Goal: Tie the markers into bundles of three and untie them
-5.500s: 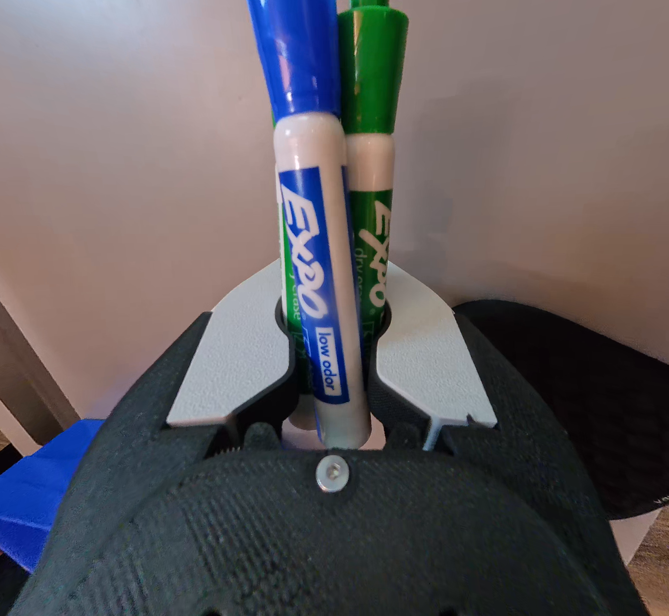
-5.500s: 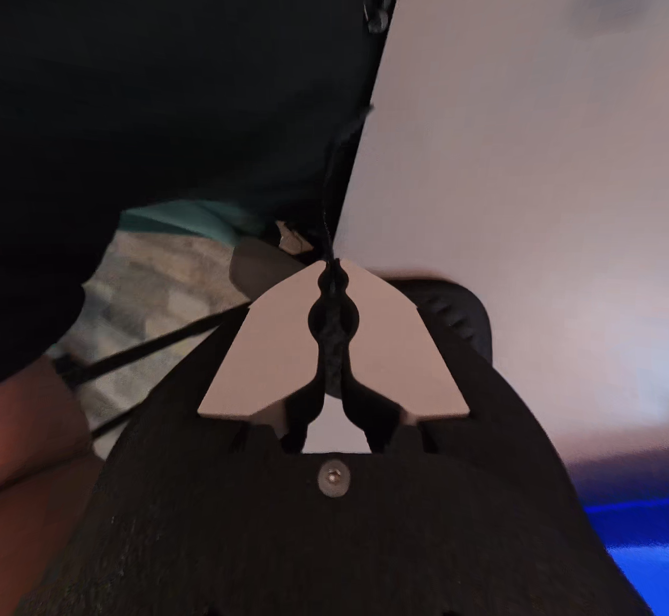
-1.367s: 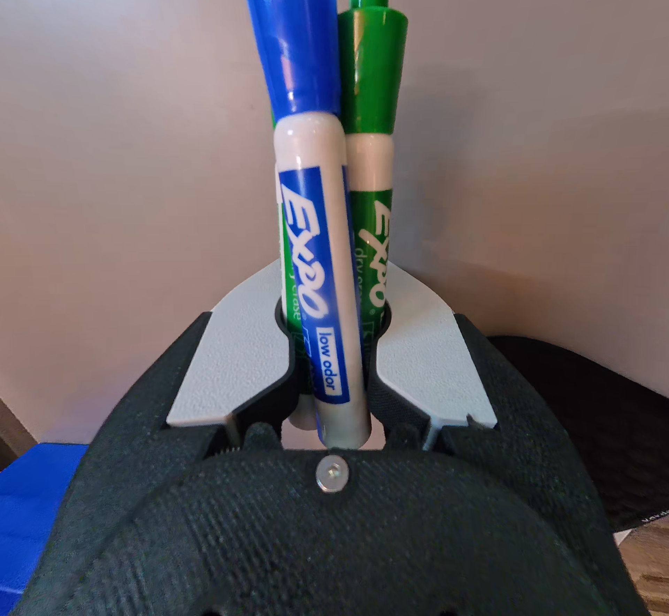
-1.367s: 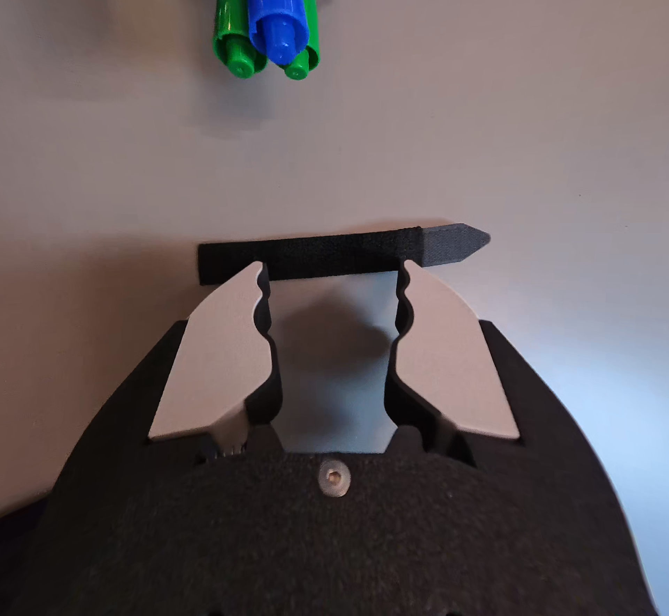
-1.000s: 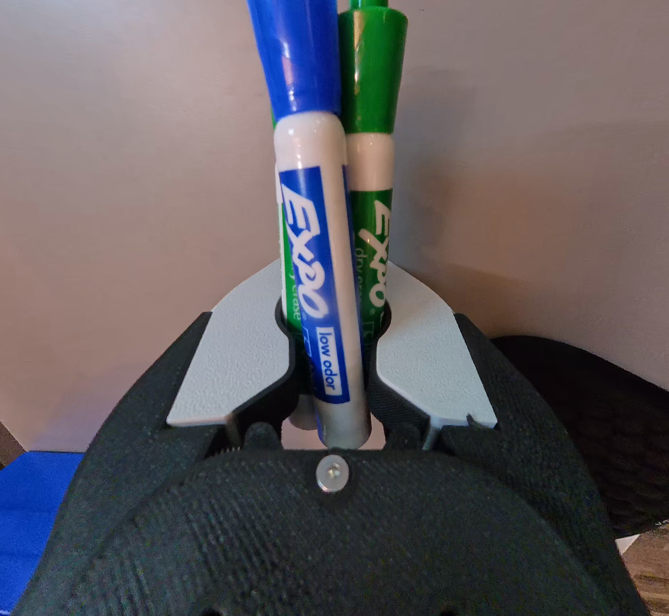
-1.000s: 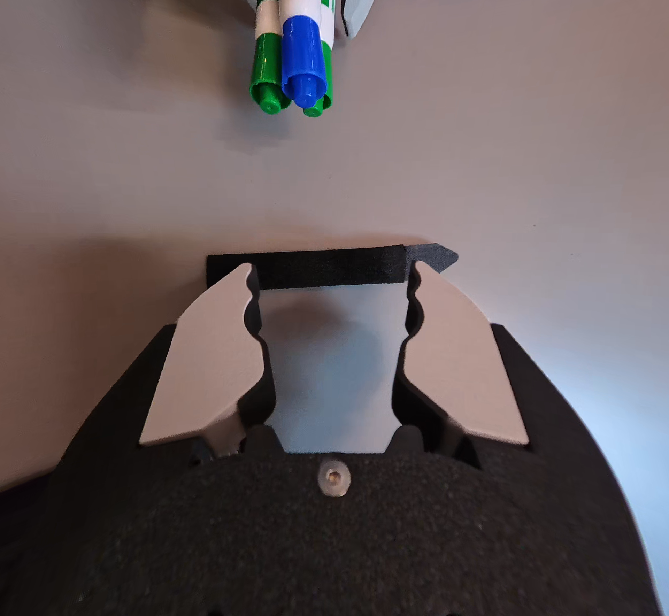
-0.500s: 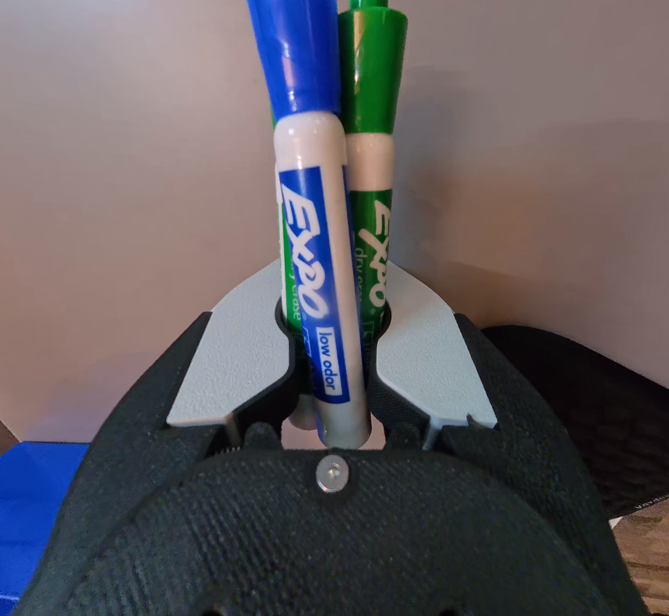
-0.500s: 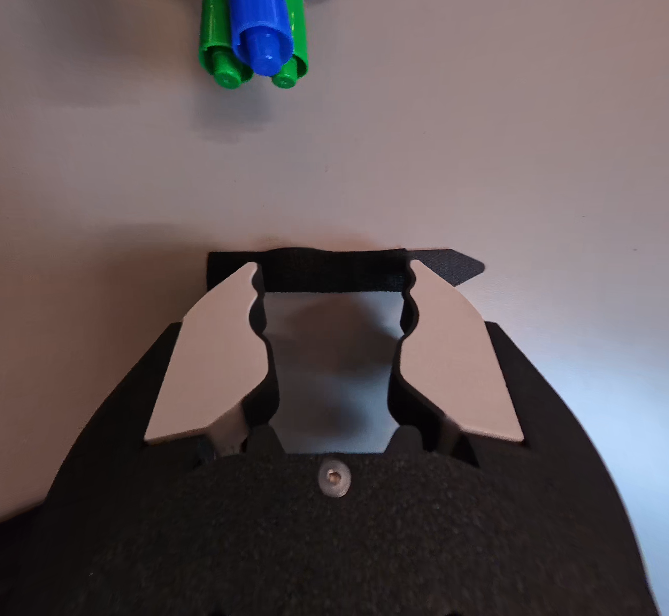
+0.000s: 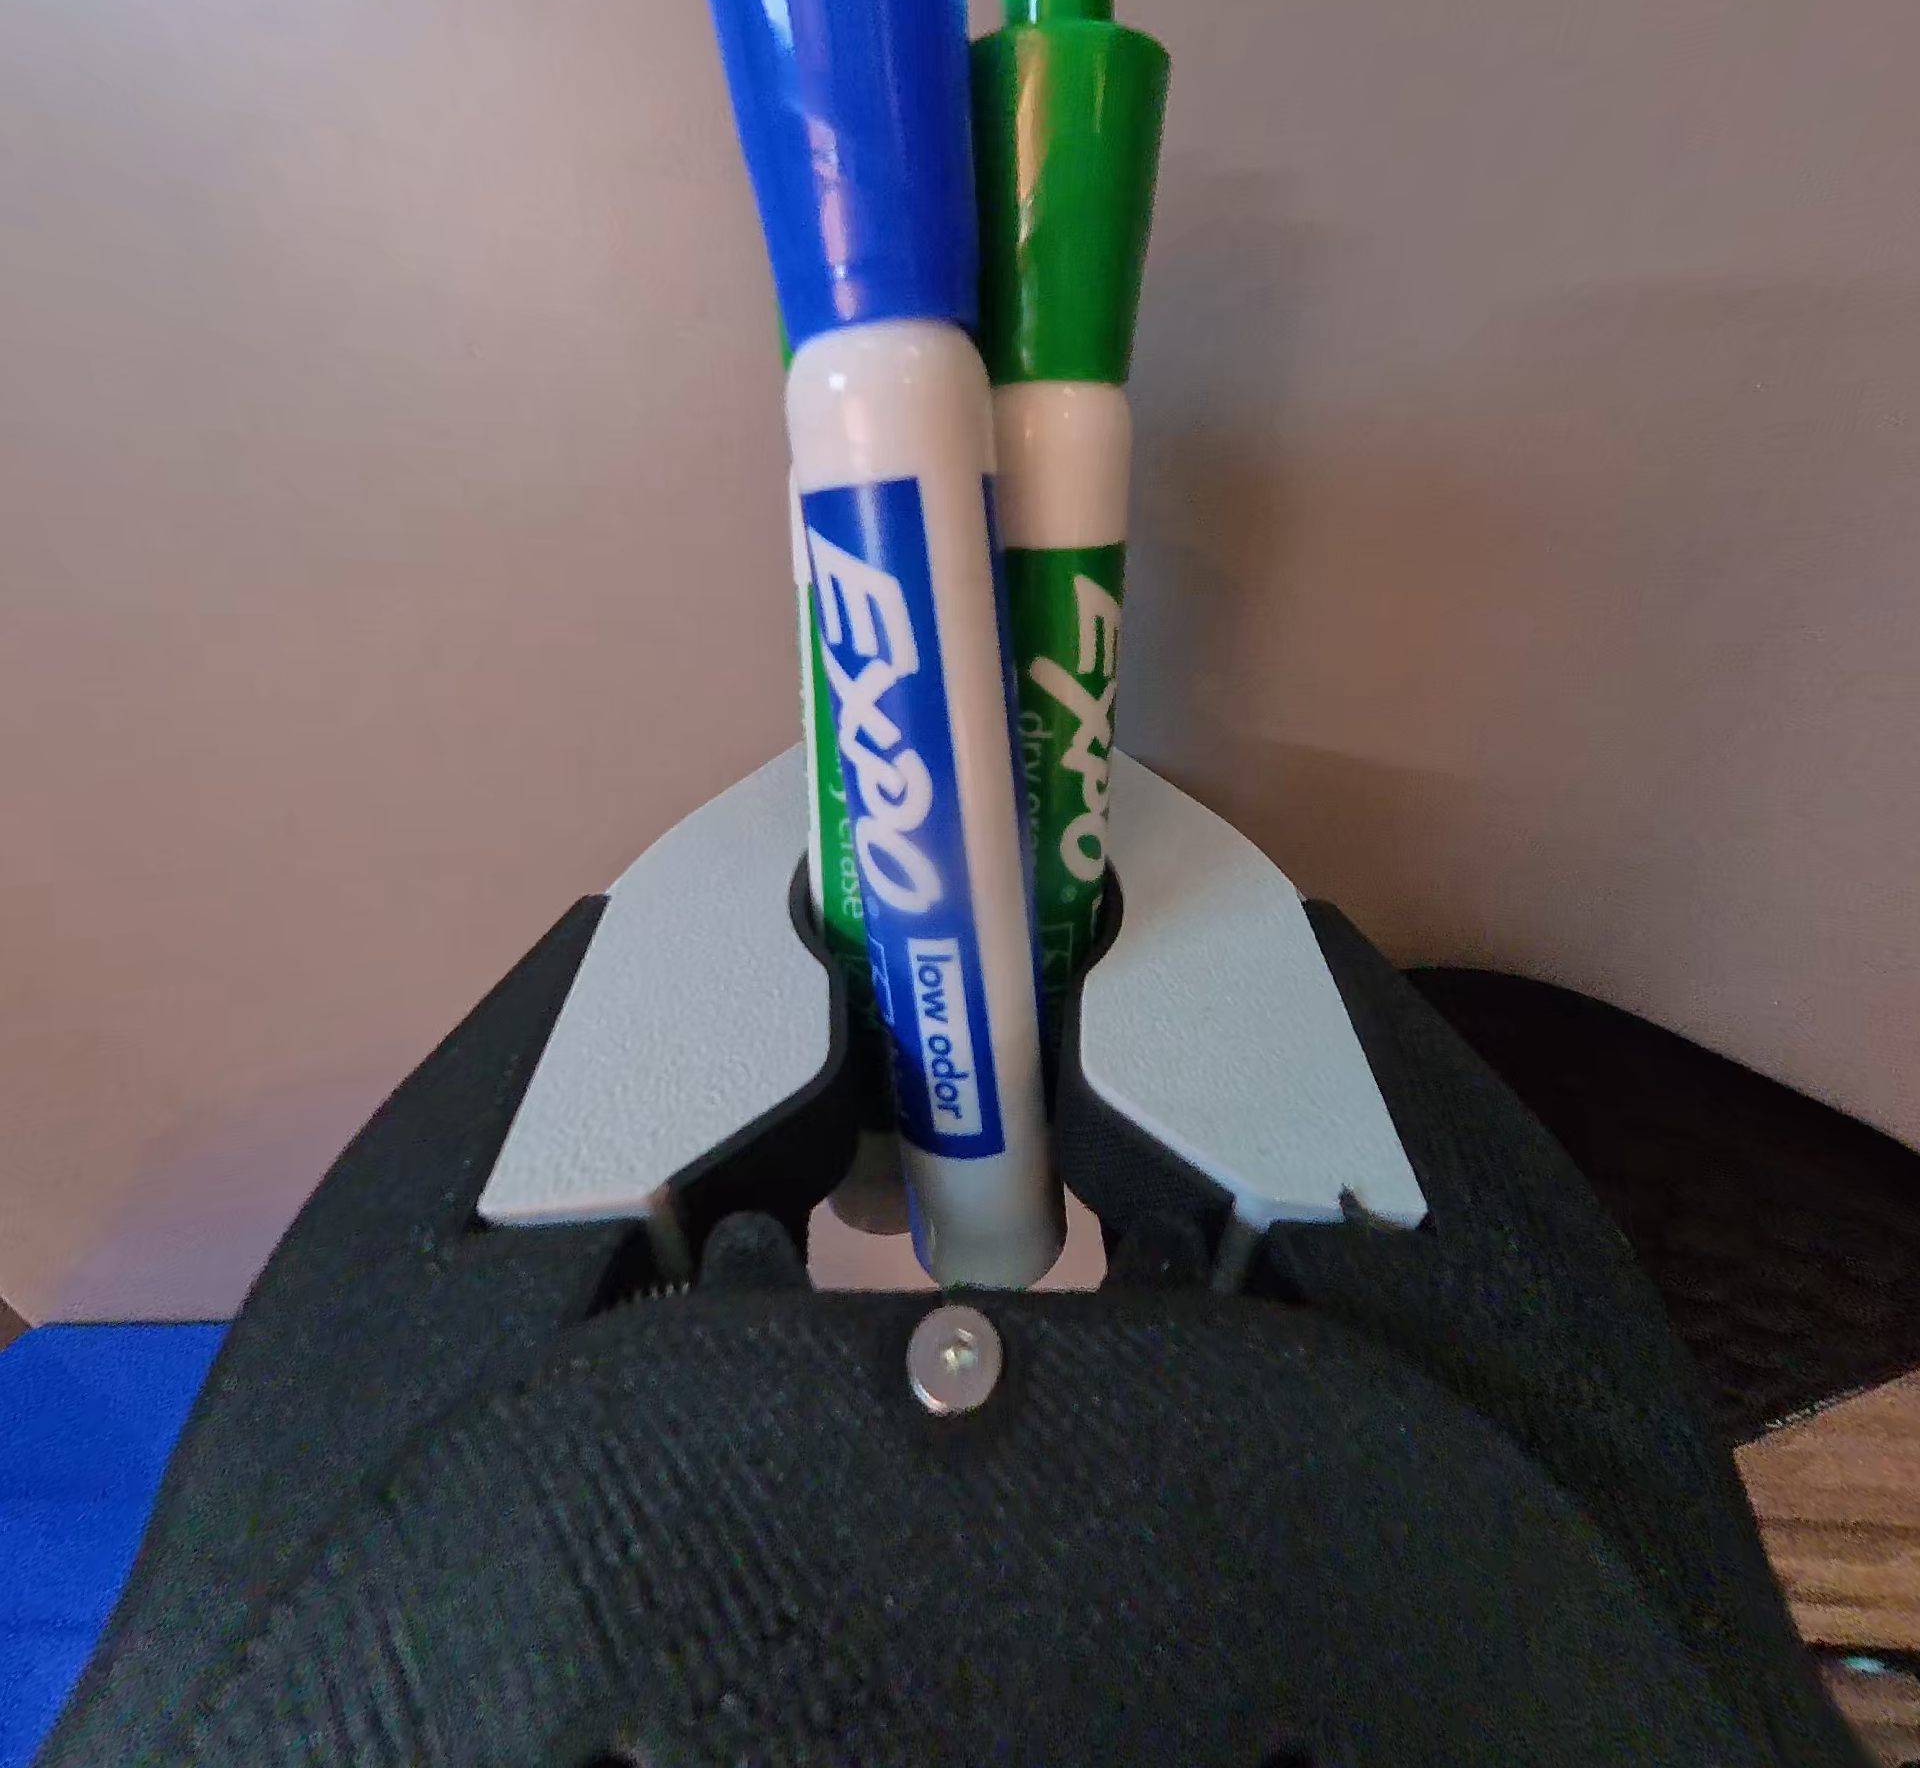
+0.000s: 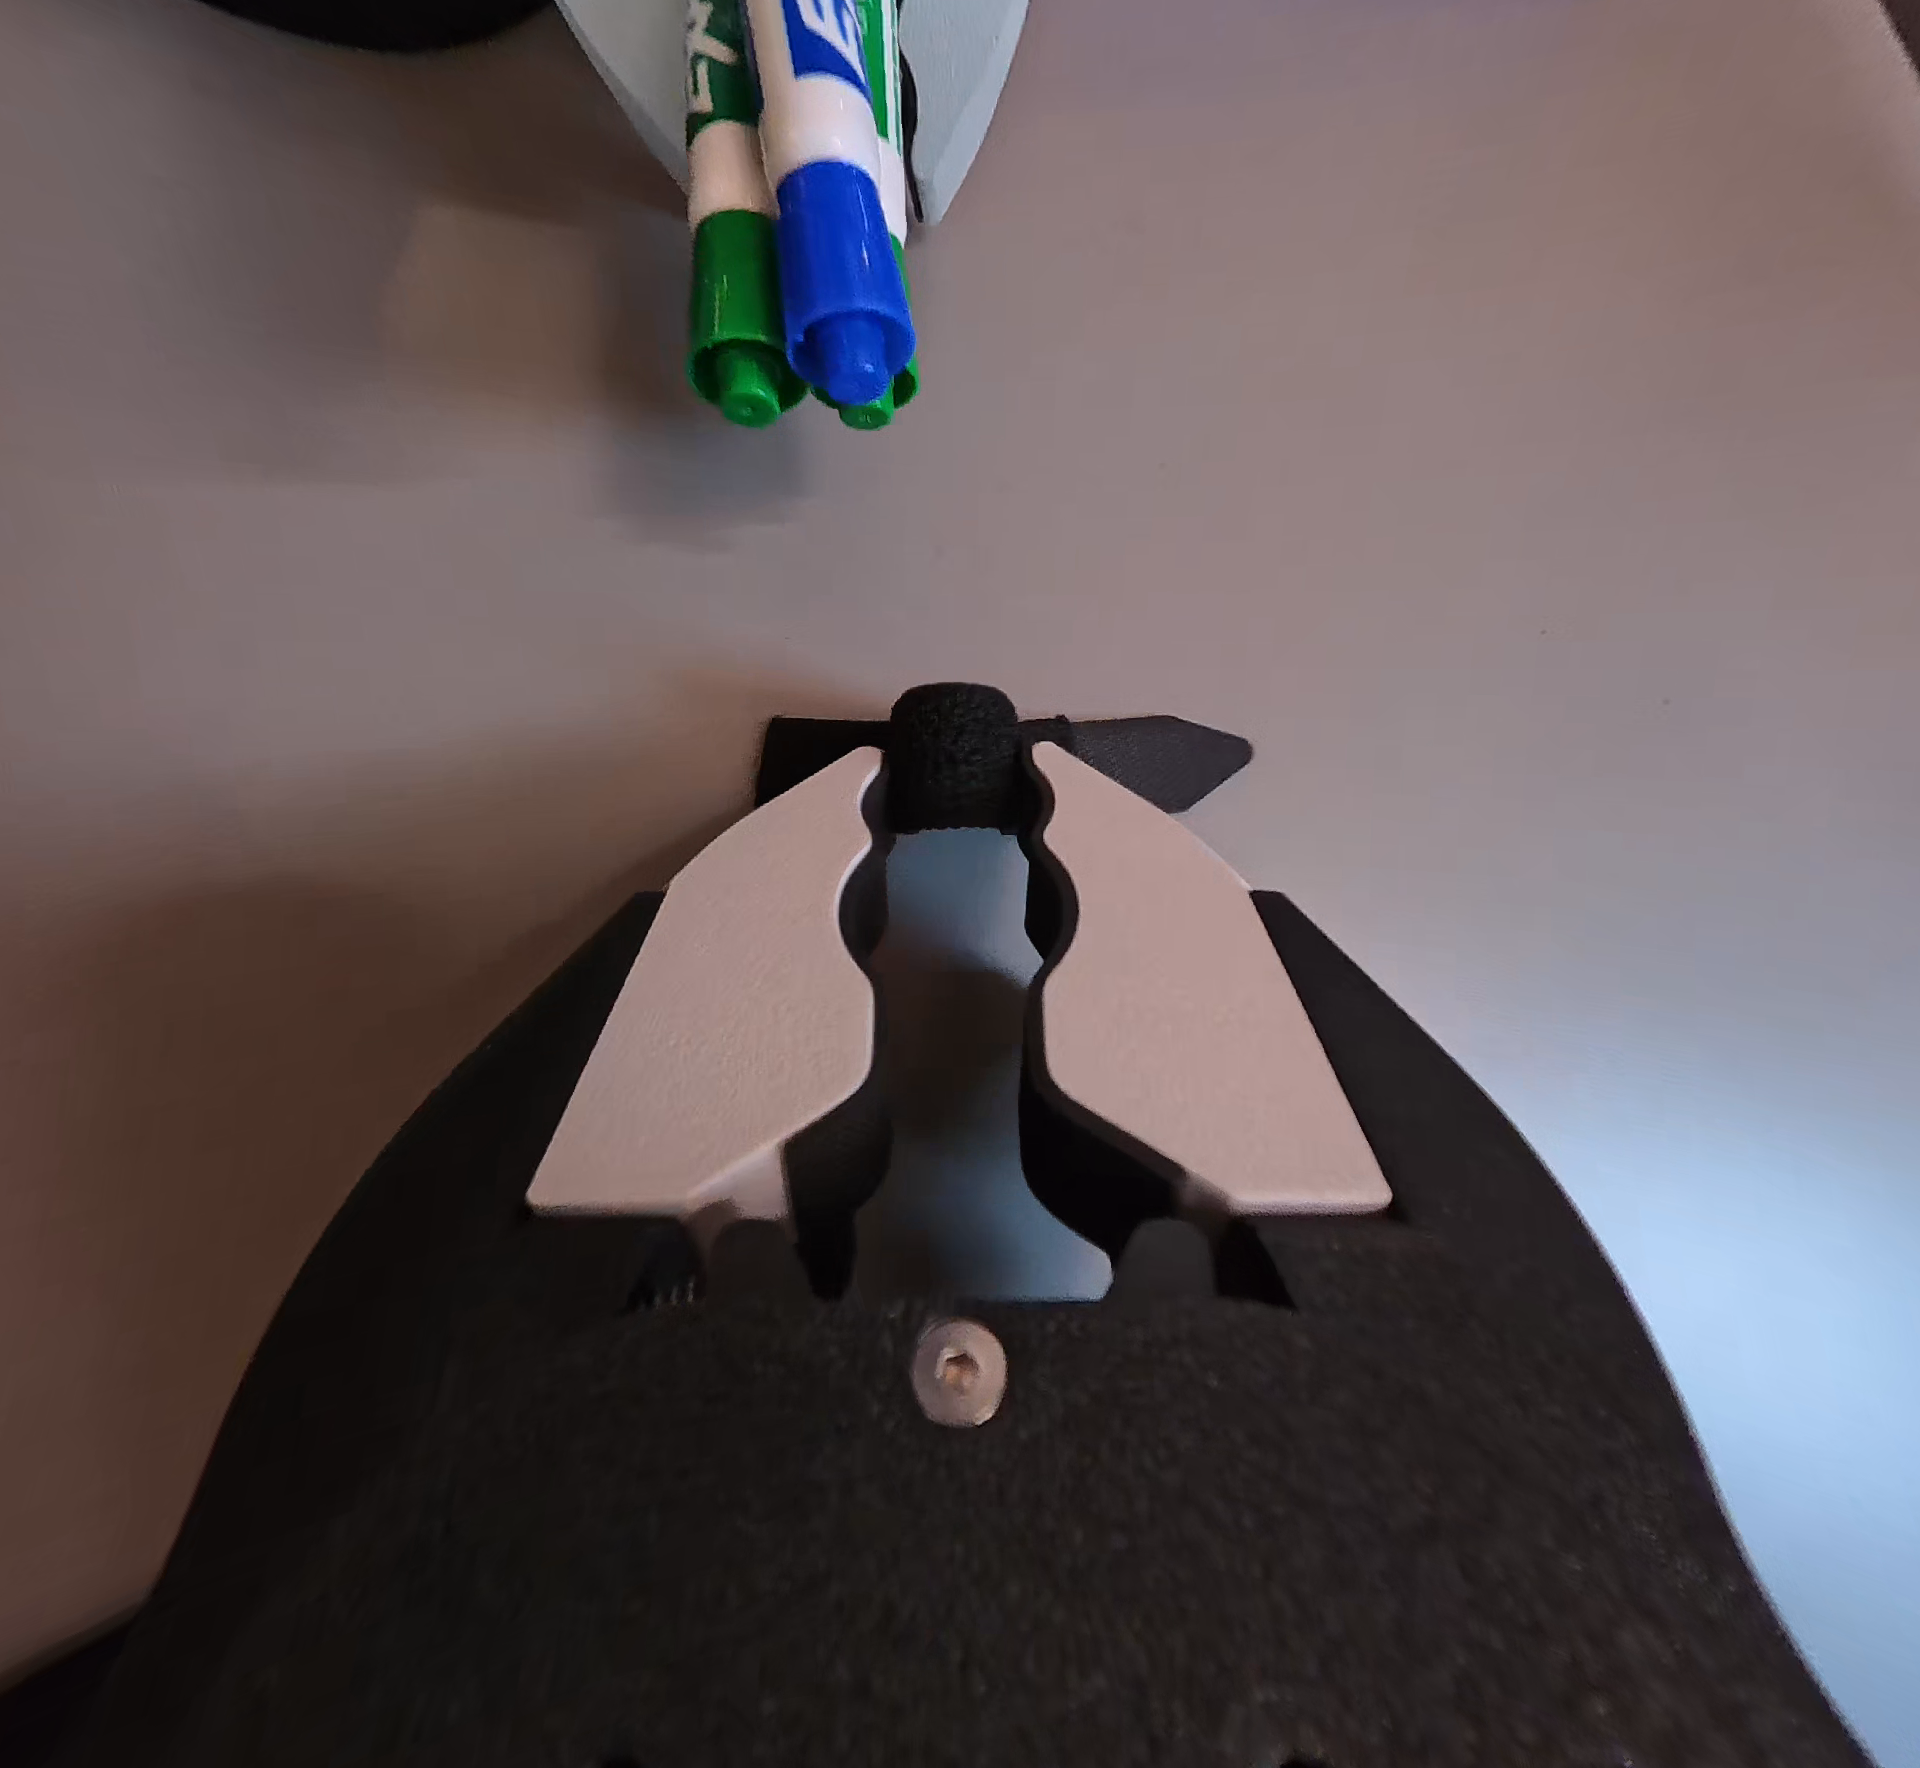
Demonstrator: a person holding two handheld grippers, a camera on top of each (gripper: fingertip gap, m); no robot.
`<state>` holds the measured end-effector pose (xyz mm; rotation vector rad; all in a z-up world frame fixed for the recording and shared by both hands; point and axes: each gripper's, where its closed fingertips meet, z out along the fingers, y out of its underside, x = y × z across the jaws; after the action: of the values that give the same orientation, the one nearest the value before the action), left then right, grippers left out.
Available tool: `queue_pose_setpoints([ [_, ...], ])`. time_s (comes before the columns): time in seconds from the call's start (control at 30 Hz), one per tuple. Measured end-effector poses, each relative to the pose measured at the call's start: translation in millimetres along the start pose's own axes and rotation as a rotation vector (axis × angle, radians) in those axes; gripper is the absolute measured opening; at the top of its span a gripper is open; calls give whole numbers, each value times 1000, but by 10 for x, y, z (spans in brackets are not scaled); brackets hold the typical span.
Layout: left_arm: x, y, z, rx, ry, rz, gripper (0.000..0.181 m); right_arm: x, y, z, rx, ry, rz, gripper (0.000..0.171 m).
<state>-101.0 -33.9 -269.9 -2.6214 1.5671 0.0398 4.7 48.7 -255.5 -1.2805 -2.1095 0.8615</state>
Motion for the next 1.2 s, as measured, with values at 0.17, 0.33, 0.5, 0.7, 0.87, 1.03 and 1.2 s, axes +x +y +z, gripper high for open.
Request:
queue_pose_setpoints([
  [0.17,-3,-122,-10,3,24,14,43,9,-179,-115,102,38,6,20],
  [0.33,-46,-192,-60,-24,33,32,43,-29,-432,-296,219,6,26,24],
  [0.5,-33,-219,-67,-46,52,41,43,-41,-510,-374,287,-11,74,23],
  [0.7,35,-234,-38,-79,79,65,43,7,-657,-511,363,-12,100,23],
  [0.87,52,-308,-69,-69,80,81,43,-34,-734,-510,377,-62,129,23],
  [1.03,29,-352,-98,-61,76,80,43,-152,-747,-423,385,-151,161,23],
  [1.2,-8,-354,-84,-71,43,93,43,-231,-736,-380,384,-211,162,24],
])
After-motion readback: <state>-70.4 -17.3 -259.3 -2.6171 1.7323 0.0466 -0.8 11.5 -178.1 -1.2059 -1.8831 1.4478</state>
